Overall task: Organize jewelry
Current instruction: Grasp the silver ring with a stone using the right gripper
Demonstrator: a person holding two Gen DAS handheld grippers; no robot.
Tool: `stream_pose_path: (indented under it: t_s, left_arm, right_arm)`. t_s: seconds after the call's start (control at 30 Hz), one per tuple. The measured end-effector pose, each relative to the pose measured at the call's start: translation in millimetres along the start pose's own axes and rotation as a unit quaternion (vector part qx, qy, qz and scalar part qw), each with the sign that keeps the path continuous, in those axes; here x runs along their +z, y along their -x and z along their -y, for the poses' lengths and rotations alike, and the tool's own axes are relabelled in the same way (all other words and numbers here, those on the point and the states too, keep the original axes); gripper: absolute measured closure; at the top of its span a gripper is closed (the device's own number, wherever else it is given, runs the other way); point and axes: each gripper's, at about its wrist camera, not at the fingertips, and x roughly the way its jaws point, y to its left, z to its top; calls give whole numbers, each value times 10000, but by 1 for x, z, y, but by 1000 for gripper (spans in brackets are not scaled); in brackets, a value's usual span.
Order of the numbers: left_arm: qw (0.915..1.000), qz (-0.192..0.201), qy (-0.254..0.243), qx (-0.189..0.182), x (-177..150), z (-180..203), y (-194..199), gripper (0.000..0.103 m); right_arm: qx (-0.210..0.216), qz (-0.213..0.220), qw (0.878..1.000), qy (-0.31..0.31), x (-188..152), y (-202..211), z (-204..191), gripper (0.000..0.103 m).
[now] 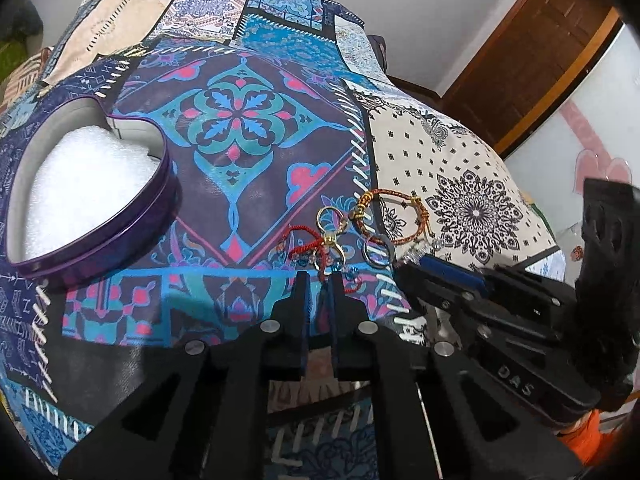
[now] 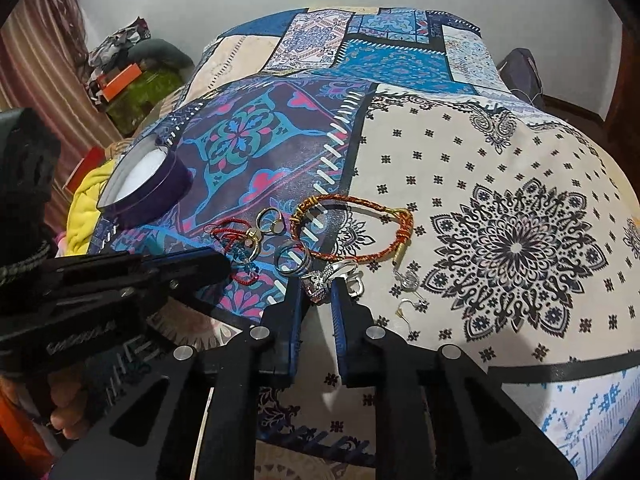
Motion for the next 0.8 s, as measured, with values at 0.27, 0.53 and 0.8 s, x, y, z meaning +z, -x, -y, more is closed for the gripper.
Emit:
stream_pose_path:
  t_s: [0.27, 0.53, 0.8]
  left_arm:
    - [9997, 1, -150, 173, 5, 7, -10, 100]
    - [9985, 213, -301, 409, -3, 17, 10, 103]
    - [9954, 700, -316, 571, -7, 18, 61, 103]
  right_arm:
    - [1, 45, 9999, -106, -2, 7, 5, 90]
    - [-16, 259, 9996, -79, 0, 29, 2, 93]
    - [-26, 293, 9996, -27, -3, 43, -3, 94]
